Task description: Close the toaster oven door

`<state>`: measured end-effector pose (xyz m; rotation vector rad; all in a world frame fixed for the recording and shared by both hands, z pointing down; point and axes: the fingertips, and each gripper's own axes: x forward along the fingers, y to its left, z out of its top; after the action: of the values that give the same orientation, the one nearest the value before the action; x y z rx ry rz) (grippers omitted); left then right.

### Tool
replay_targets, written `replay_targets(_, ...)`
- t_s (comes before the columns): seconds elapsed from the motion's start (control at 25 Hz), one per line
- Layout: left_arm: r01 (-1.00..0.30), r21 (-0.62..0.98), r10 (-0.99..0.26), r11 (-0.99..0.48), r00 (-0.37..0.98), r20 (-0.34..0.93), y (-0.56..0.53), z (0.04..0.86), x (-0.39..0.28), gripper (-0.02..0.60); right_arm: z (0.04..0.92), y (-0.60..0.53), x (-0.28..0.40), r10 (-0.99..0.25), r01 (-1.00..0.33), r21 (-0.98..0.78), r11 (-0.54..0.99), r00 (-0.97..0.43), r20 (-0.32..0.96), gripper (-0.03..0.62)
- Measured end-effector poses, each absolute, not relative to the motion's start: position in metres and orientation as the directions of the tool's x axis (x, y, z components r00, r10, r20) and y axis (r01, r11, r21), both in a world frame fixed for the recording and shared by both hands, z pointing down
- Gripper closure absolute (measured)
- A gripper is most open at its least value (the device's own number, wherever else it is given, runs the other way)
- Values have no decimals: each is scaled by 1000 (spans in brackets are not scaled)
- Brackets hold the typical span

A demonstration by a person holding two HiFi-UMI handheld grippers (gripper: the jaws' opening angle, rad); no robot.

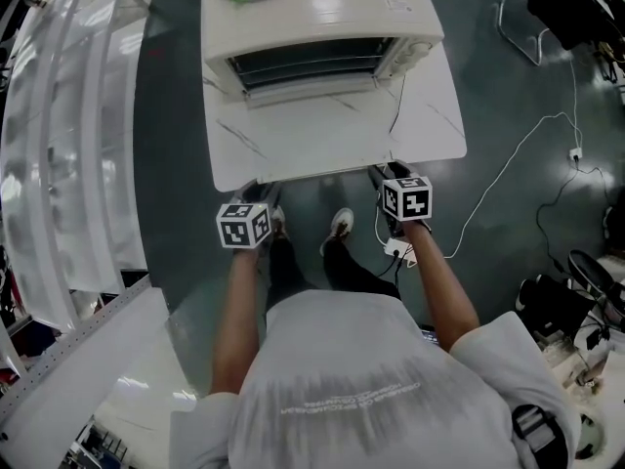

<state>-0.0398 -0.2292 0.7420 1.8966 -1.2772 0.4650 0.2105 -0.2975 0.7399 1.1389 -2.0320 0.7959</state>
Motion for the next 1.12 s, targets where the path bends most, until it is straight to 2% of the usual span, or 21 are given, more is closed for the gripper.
replay_targets(0.36, -911, 363, -668, -198, 396, 630, -236, 712, -43, 479, 708, -306, 209, -550, -895, -154, 418, -384, 741, 396)
replay_targets(0.44, -908, 366, -677, -204, 401, 616, -238, 703, -44, 482, 697, -310, 210, -572, -899, -161, 408, -389, 722, 414)
replay_targets(0.56, -900, 376, -701, -222, 416, 580, -243, 685, -44, 483, 677, -318, 208, -608, -900, -158, 406, -396, 688, 483)
replay_targets(0.8, -856, 458, -785, -240, 448, 427, -260, 639, -52, 483, 634, -337, 203, -686, -907, -152, 394, -400, 607, 496)
replay_targets(1.0, -881, 371, -805, -293, 437, 401, -280, 606, -56, 483, 600, -357, 198, -729, -915, -162, 370, -394, 560, 496)
replay_targets(1.12, -876, 379, -822, -298, 438, 365, -298, 585, -61, 483, 578, -373, 194, -766, -920, -158, 360, -388, 512, 496)
